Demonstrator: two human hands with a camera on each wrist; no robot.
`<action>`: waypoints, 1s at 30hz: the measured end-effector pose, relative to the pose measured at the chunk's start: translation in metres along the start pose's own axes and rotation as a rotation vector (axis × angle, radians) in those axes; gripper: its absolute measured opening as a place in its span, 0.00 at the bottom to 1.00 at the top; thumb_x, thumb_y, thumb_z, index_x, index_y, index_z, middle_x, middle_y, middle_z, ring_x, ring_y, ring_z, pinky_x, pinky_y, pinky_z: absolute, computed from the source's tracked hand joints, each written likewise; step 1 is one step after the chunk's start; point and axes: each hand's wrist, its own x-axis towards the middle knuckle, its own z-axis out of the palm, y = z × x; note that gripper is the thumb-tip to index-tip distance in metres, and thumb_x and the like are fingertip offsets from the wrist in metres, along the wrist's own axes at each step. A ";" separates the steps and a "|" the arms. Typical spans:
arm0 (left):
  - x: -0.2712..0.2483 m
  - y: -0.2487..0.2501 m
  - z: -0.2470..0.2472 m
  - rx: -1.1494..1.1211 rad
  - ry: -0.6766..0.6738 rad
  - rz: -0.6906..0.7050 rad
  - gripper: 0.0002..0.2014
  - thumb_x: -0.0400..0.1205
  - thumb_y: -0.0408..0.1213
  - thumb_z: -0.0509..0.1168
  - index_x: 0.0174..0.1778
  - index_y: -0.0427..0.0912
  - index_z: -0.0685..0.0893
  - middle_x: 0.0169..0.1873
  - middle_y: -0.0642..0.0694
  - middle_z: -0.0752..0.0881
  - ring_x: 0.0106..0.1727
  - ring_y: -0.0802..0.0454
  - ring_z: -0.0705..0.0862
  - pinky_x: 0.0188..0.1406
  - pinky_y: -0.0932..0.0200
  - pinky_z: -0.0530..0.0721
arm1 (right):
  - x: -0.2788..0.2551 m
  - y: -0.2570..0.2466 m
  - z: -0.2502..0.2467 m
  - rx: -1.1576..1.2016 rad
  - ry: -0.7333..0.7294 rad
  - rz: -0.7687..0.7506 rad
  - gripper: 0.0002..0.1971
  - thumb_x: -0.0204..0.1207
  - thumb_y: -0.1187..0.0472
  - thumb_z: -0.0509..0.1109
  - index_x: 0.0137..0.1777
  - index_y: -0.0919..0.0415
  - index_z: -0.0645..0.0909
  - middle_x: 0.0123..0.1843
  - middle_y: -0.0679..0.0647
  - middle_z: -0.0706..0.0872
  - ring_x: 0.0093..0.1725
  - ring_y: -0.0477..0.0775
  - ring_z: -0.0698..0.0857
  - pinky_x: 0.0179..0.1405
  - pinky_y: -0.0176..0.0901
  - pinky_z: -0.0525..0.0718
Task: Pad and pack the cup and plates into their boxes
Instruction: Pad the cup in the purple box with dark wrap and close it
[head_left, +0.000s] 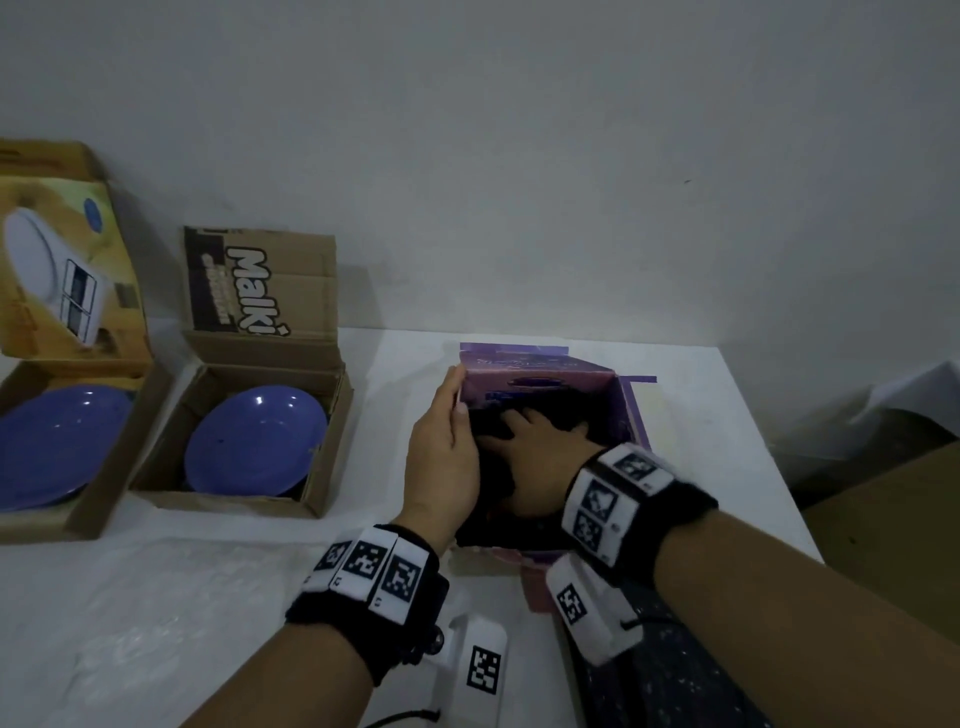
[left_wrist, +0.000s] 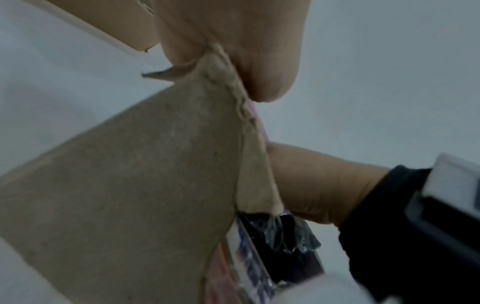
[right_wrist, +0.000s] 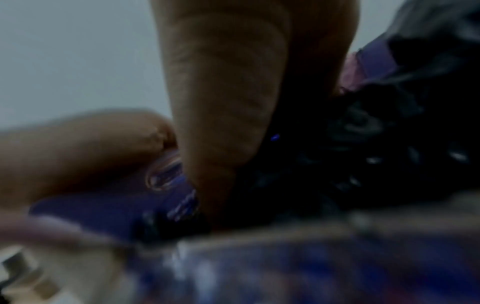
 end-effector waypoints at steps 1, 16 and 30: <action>0.000 -0.001 0.000 -0.001 -0.012 -0.005 0.22 0.88 0.34 0.52 0.79 0.51 0.67 0.71 0.58 0.73 0.70 0.66 0.69 0.70 0.70 0.65 | 0.003 -0.001 0.007 -0.028 0.017 0.033 0.39 0.72 0.42 0.68 0.80 0.40 0.52 0.79 0.55 0.56 0.79 0.64 0.52 0.68 0.86 0.56; 0.002 -0.002 0.001 0.151 -0.027 0.008 0.38 0.74 0.18 0.59 0.78 0.53 0.65 0.58 0.57 0.79 0.55 0.61 0.77 0.50 0.77 0.71 | -0.019 0.040 -0.011 -0.158 -0.109 -0.043 0.59 0.66 0.61 0.79 0.81 0.38 0.34 0.86 0.55 0.41 0.81 0.62 0.59 0.74 0.59 0.70; 0.003 -0.004 0.000 0.264 -0.010 0.080 0.34 0.76 0.23 0.61 0.76 0.54 0.66 0.56 0.48 0.84 0.50 0.56 0.79 0.48 0.66 0.74 | -0.048 0.056 0.023 0.141 0.369 -0.031 0.43 0.73 0.68 0.66 0.83 0.43 0.48 0.85 0.55 0.48 0.83 0.58 0.56 0.76 0.53 0.68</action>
